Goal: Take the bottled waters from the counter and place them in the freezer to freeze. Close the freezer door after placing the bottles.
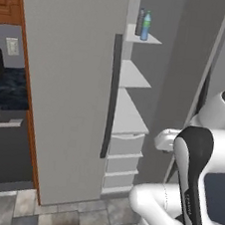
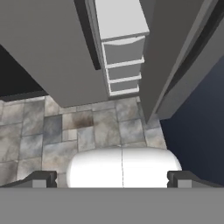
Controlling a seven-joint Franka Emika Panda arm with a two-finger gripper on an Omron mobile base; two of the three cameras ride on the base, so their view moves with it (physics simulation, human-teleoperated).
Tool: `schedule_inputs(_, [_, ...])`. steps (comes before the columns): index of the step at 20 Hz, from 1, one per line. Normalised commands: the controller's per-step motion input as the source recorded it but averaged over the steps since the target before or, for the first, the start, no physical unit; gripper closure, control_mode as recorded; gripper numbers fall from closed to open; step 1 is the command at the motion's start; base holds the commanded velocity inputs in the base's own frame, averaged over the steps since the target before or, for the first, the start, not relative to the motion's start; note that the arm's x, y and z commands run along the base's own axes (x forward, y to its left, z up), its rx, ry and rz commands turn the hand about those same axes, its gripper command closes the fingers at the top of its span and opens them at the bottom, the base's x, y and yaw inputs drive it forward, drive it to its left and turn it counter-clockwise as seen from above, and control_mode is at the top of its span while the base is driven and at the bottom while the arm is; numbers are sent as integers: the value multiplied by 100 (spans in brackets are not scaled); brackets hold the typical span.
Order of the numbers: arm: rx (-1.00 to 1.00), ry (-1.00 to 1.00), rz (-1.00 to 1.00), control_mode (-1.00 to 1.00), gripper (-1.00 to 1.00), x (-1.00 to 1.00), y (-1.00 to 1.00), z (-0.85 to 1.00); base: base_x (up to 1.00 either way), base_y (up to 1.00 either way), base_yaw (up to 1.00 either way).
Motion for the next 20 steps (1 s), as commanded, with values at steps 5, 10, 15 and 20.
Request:
schedule_inputs(5, [0, 0, 0, 100, -100, 0, 0, 0, -24, -22, 14])
schedule_inputs(10, [0, 0, 0, 100, -100, 0, 0, 0, -37, -38, 9])
schedule_inputs(15, [0, 0, 0, 100, -100, 0, 0, 0, -34, -45, 2])
schedule_inputs(20, [0, 0, 0, 100, -100, 0, 0, 0, -9, -35, 0])
